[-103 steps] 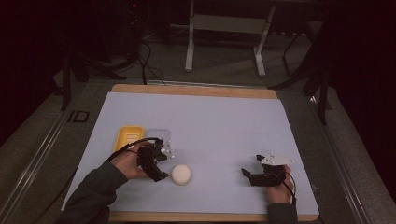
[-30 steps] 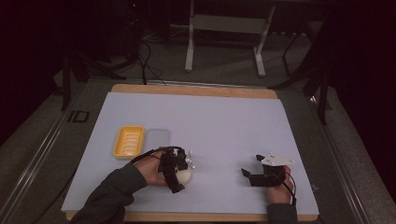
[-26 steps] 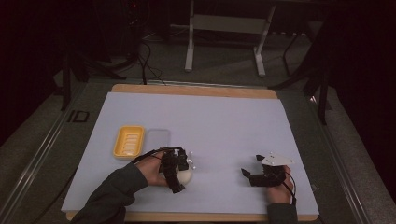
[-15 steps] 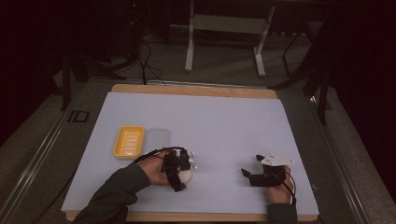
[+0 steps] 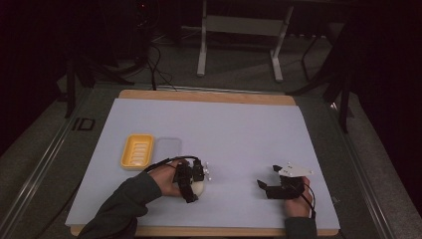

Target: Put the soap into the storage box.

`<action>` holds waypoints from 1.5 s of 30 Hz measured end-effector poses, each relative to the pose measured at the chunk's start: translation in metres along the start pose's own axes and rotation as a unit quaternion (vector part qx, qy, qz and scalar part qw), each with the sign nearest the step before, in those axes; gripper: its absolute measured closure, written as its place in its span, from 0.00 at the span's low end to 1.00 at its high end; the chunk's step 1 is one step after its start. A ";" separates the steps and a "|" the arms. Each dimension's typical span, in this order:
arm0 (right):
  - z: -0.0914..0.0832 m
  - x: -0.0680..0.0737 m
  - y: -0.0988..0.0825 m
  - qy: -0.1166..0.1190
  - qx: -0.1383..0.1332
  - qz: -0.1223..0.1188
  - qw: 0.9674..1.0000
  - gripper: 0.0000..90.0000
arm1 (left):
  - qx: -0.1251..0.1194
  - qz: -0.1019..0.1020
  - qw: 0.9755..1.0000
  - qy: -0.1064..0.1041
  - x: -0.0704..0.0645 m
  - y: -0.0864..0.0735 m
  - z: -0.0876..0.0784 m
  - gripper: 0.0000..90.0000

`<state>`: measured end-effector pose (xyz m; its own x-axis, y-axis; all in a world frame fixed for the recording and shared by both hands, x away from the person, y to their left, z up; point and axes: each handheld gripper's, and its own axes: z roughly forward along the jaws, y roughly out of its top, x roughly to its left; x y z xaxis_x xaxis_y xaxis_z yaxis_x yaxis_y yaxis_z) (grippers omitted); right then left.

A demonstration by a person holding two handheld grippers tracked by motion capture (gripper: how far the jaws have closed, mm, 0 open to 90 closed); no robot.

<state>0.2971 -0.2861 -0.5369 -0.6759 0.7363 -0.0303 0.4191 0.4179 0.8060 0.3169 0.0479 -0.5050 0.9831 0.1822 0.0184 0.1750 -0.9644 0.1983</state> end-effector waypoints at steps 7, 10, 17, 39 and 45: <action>0.000 0.000 0.000 0.001 0.000 0.000 1.000 0.16 | 0.029 0.008 1.000 -0.001 0.001 0.007 0.000 0.25; 0.000 0.000 0.000 0.001 0.000 -0.001 1.000 0.16 | 0.037 0.008 0.999 -0.005 0.002 0.008 0.001 0.25; 0.000 0.000 0.000 0.001 0.000 0.000 1.000 0.16 | 0.050 0.012 0.999 -0.004 0.001 0.011 0.001 0.25; 0.000 0.000 0.000 0.001 0.001 -0.002 1.000 0.16 | 0.087 0.021 0.996 -0.009 0.001 0.018 0.002 0.25; 0.000 0.000 0.000 0.002 0.002 -0.003 1.000 0.16 | 0.091 0.029 0.995 -0.010 0.000 0.019 0.002 0.25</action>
<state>0.2972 -0.2854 -0.5370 -0.6804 0.7321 -0.0330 0.4180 0.4247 0.8031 0.3207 0.0290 -0.5032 0.9924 0.1233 0.0045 0.1232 -0.9922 0.0168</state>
